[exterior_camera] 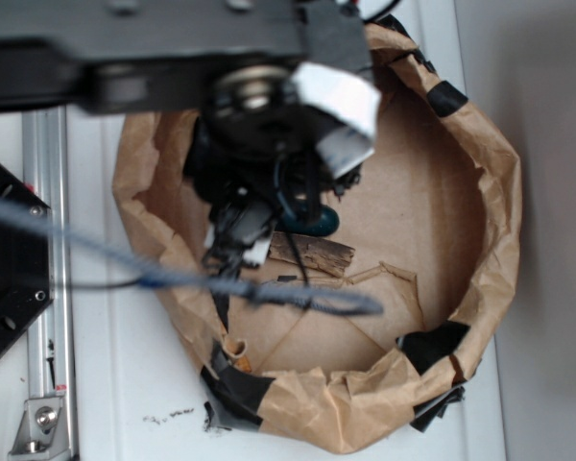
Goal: Grab the green ball.
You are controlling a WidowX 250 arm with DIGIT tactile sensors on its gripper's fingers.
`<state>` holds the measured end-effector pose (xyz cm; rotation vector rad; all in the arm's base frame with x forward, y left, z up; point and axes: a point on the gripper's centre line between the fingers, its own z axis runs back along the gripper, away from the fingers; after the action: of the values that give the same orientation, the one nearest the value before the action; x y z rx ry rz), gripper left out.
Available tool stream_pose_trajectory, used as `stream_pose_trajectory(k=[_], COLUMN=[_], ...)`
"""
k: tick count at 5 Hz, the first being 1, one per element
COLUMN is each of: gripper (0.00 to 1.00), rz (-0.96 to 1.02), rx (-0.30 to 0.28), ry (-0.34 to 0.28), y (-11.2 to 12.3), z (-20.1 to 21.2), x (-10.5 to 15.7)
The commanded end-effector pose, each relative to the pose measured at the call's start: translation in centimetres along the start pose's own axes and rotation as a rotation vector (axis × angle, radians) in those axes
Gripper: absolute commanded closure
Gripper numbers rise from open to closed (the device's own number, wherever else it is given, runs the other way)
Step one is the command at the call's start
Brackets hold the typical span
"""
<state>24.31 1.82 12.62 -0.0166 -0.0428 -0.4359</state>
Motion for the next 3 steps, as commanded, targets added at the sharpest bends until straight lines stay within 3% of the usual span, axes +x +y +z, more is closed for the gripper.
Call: stream_pose_trajectory(k=[1, 3], gripper=[0.00, 0.00], rz=[-0.229, -0.304], rx=[0.047, 0.070], ry=[0.034, 0.043], y=[2.7, 5.1], z=[-4.3, -4.5], x=[-0.2, -1.6])
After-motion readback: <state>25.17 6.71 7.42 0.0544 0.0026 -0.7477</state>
